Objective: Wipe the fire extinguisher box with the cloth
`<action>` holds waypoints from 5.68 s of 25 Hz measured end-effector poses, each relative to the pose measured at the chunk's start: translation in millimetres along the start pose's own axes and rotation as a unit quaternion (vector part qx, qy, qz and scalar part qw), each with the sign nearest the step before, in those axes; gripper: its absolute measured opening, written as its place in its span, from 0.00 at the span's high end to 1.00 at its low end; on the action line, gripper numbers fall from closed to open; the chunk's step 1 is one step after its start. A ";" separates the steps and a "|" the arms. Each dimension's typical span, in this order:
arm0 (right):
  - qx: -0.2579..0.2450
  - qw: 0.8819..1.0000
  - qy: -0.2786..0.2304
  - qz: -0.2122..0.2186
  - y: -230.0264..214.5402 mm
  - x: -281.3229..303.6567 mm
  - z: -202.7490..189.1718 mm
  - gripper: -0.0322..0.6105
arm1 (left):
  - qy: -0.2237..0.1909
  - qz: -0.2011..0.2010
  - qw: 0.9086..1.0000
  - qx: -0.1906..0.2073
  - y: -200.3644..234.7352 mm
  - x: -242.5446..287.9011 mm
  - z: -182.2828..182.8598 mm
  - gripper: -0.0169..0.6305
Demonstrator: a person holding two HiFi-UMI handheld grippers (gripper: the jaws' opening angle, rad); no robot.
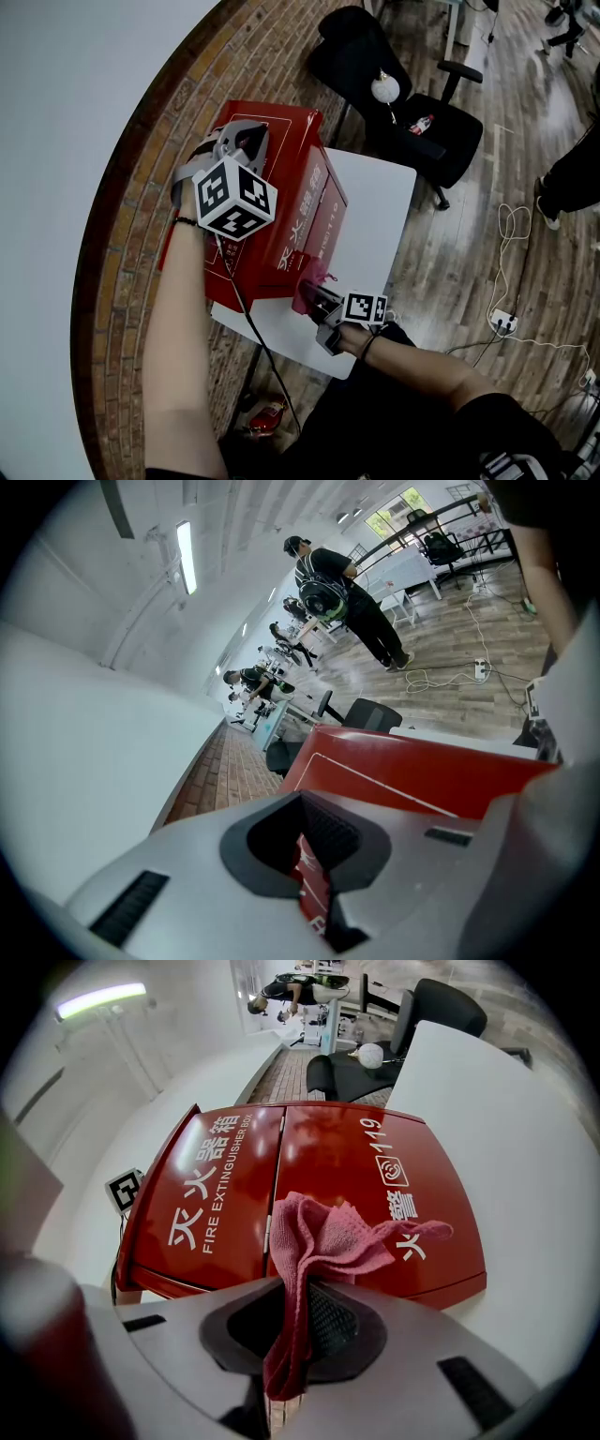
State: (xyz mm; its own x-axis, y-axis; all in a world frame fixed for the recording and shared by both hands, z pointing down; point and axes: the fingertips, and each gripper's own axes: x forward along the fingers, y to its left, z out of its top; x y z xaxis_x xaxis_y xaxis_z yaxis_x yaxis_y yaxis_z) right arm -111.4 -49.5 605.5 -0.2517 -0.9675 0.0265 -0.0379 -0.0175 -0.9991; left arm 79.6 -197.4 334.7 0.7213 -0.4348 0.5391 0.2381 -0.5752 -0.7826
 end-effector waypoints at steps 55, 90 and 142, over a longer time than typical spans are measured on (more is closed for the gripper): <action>-0.033 0.977 -0.002 0.209 218.5 -6.7 8.9 0.85 | 0.001 0.000 1.000 0.001 0.1 1.1 0.1 0.93; -0.184 0.959 -0.054 0.210 273.0 -81.1 76.4 0.85 | -0.038 0.062 0.997 0.005 12.2 -19.9 7.0 0.93; -0.234 0.829 0.291 0.416 370.9 -46.6 -115.0 0.85 | -0.383 -0.106 0.625 -0.672 -134.6 -371.2 -68.5 0.80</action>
State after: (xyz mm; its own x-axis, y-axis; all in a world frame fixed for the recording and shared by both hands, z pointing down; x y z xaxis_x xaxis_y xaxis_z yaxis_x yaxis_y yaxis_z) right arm -225.0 18.1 237.4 -0.7984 -0.3070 -0.5180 0.0465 0.8262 -0.5615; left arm -264.8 -6.1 261.3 0.9885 -0.0867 -0.1236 -0.0088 -0.8505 0.5259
